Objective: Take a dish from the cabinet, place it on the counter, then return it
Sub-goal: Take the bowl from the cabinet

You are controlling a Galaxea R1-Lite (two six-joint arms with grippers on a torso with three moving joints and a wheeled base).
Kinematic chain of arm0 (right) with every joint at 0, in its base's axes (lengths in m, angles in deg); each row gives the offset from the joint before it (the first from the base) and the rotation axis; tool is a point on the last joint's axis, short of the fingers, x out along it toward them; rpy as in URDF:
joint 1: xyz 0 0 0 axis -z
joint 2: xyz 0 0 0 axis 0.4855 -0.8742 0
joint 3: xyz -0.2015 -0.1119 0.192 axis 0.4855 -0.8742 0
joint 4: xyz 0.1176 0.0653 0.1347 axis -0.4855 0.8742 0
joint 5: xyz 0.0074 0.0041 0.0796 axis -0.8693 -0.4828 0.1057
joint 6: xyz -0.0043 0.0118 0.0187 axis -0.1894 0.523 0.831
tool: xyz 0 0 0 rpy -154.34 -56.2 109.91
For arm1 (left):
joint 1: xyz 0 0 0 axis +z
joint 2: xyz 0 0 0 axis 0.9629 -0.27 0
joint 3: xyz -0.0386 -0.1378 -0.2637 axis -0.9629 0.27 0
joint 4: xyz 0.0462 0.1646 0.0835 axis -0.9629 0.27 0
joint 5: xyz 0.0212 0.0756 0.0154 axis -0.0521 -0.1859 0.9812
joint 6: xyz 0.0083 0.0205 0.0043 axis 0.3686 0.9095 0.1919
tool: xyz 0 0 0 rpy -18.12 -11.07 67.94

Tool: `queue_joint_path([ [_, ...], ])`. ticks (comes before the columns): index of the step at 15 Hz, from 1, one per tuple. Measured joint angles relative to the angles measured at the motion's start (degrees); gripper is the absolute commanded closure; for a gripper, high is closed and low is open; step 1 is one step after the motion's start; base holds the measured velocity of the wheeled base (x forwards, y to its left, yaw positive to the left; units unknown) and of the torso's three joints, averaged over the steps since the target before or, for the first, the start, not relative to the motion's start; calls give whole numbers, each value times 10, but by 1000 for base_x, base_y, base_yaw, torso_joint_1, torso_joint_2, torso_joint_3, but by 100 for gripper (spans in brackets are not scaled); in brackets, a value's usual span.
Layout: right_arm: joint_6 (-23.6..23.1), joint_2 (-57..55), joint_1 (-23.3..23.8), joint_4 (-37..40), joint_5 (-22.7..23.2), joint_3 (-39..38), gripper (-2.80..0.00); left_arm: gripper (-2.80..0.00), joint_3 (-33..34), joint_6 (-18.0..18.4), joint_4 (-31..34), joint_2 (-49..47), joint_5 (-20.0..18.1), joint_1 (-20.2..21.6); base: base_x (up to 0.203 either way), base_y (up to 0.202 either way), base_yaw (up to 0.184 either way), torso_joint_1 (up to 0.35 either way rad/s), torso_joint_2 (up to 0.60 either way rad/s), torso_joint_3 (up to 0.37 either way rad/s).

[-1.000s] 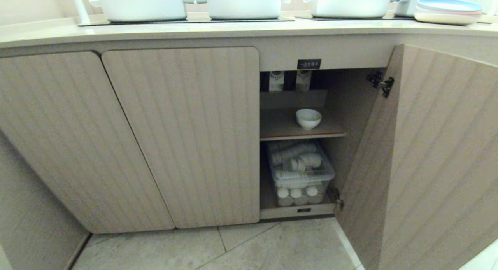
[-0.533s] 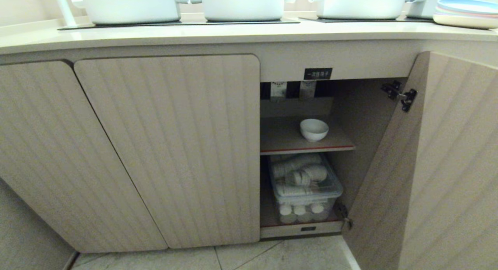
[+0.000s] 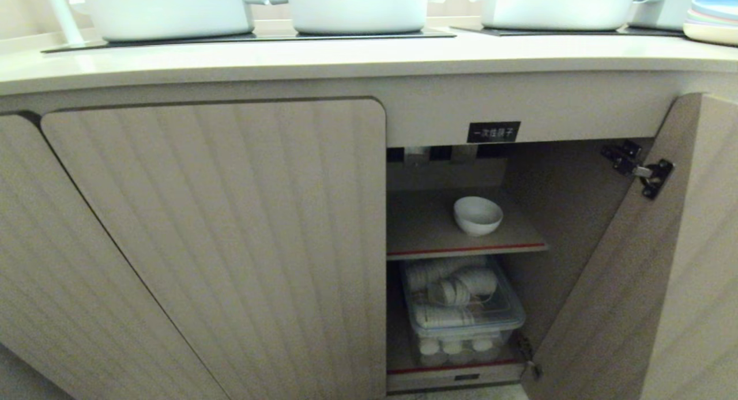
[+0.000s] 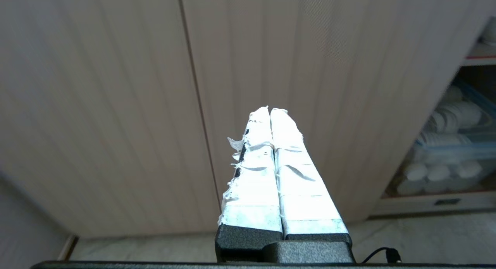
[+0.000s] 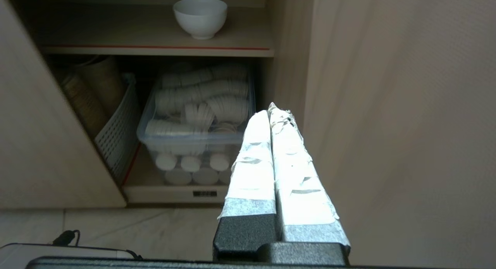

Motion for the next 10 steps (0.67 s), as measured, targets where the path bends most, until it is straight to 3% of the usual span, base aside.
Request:
queue_joint_path([
  [10,0,0,0,0,0,0,0,0,0,-1,0,0,0,0,0,0,0,0,0,0],
])
